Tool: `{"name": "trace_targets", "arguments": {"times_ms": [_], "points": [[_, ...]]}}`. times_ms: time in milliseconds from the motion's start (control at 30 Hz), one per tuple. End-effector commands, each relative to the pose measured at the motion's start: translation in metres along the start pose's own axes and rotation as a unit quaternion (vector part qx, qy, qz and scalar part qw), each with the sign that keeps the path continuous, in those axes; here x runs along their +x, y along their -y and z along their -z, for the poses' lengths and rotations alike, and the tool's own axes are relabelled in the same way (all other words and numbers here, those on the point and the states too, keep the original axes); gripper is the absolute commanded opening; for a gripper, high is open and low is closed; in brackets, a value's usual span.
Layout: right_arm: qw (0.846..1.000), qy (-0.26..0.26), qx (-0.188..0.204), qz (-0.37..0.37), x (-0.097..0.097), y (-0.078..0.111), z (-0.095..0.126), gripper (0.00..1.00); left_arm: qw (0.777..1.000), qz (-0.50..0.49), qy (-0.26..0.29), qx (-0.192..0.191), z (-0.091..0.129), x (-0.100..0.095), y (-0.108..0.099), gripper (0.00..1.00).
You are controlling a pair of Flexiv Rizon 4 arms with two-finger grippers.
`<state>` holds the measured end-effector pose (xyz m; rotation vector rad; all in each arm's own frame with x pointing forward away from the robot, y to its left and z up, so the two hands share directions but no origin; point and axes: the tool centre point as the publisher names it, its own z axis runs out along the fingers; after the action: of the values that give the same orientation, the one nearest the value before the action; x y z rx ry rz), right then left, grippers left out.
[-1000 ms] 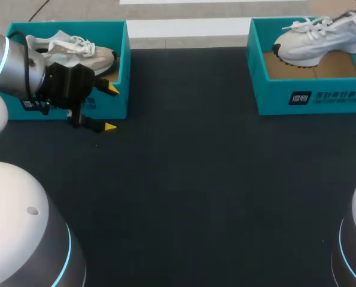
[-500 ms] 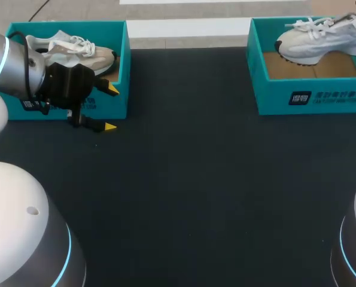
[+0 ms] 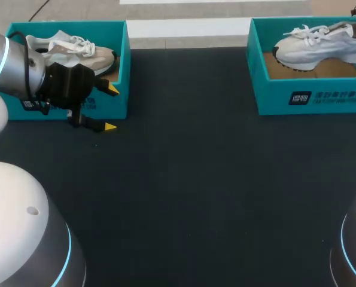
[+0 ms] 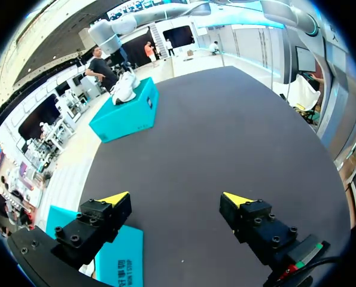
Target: Take the shoe out of the shoebox, open the shoe tongue, remove and reinsert the insole, then place the shoe into the shoebox
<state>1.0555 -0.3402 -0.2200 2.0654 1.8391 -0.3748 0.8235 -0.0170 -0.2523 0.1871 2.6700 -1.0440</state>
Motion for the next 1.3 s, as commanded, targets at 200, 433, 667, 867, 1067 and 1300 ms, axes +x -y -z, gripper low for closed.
{"name": "trace_targets", "arguments": {"times_ms": [200,433,667,867,1067,1300], "points": [[1.000,0.002,0.004,-0.003,0.008,0.007,-0.015,0.00,1.000,0.000,0.000,-0.002,0.001,0.001,0.001,1.00],[1.000,0.006,0.013,-0.007,0.011,0.016,-0.025,0.00,1.000,0.000,0.000,-0.002,0.001,0.001,0.001,1.00],[1.000,0.015,0.019,-0.010,0.016,0.026,-0.037,0.00,1.000,0.000,0.000,-0.002,0.001,0.001,0.001,1.00],[1.000,0.016,0.023,-0.013,0.018,0.032,-0.049,0.00,1.000,0.000,0.000,-0.002,0.001,0.001,0.001,1.00],[0.999,0.001,0.025,-0.024,0.028,0.038,-0.060,0.00,1.000,0.000,0.000,-0.002,0.001,0.001,0.001,1.00],[0.999,0.007,0.028,-0.017,0.034,0.043,-0.073,0.00,1.000,0.000,0.000,-0.002,0.001,0.001,0.001,1.00]]}}
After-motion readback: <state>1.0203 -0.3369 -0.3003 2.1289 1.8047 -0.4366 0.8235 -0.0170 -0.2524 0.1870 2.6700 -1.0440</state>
